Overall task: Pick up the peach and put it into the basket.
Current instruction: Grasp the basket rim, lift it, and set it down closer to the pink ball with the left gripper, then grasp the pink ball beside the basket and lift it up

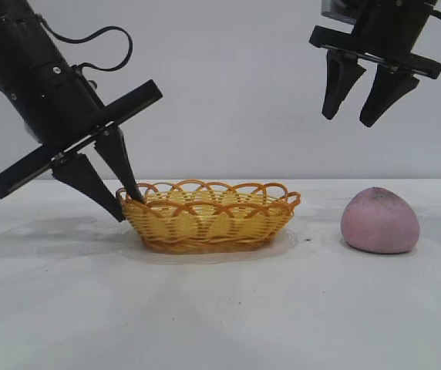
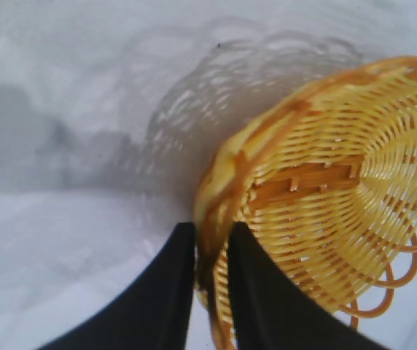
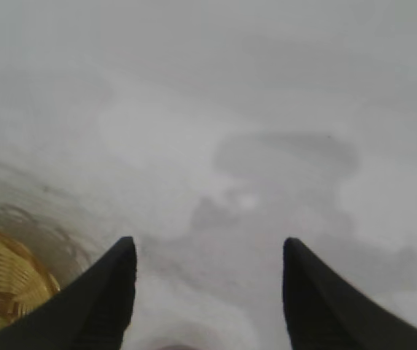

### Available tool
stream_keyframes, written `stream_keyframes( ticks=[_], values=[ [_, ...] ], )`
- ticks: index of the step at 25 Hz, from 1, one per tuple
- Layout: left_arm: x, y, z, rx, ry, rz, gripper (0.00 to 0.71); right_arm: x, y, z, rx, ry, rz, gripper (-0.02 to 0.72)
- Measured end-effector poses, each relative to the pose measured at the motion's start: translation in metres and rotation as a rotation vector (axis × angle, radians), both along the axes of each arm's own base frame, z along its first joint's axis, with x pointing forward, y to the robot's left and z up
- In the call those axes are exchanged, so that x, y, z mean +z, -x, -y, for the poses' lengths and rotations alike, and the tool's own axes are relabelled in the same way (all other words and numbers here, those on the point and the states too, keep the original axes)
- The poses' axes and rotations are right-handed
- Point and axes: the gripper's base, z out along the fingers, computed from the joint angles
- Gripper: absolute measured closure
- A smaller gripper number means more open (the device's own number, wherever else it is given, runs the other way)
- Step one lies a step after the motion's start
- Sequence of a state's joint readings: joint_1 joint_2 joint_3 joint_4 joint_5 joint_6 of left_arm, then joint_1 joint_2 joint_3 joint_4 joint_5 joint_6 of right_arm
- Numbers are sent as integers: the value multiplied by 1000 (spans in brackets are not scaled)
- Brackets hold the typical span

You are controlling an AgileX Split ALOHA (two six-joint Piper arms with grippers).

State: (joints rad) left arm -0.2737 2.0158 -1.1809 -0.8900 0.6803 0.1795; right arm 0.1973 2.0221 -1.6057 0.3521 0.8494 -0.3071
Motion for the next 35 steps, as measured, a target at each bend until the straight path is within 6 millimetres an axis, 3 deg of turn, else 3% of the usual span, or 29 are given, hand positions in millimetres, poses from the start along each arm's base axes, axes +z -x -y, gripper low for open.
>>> stream_keyframes(
  ticks=[2,10,15,19,23,25,32,35],
  values=[
    [1,0,1,9,13,-6,484,0,0,0,0,0,0,333],
    [1,3,2,-31,27,-13,487,0,1,0,2,1,-7,333],
    [1,5,0,-104,-14,-16,298,0,1,0,5,0,-15,333],
    [12,0,2,-193,-33,-4,134,0,1,0,3,0,-16,333],
    [29,-9,0,-322,-106,36,147,-1,2,0,2,-1,-19,333],
    [37,-13,-2,-373,-159,45,207,-1,2,0,4,0,-23,333],
    [77,-36,-24,-465,-482,94,203,-1,2,0,5,0,-25,333],
    [85,-41,-35,-500,-619,110,203,-1,2,0,5,0,-26,333]
  ],
)
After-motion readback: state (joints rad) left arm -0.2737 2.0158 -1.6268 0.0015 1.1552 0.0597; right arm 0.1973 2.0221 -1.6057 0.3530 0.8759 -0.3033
